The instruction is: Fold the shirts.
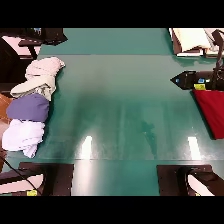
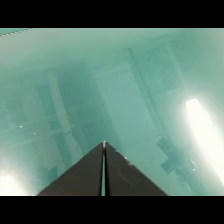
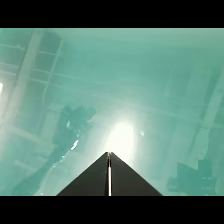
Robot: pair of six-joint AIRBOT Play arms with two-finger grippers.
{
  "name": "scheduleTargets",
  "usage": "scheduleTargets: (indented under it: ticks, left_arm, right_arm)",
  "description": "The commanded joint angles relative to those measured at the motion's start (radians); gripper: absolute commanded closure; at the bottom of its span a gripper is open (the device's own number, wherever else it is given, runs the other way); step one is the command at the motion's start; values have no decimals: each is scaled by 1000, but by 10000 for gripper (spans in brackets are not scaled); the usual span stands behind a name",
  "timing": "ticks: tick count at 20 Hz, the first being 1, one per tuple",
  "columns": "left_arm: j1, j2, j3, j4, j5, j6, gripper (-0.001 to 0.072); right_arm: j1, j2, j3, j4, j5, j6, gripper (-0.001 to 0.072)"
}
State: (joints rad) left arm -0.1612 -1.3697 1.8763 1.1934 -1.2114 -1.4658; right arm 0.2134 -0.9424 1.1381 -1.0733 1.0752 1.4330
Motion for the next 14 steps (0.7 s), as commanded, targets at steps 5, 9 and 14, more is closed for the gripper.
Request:
scheduleTargets:
  ticks: [5,9,14]
  left_arm:
    - [0,0,0,0,0,0,686]
    - [0,0,0,0,0,0,686]
    - [0,0,0,-1,11,0,686]
  right_arm:
    - [1,1,1,1,1,-1,698]
    - [1,1,1,1,2,-1,698]
    - [1,1,1,1,-1,-1,698]
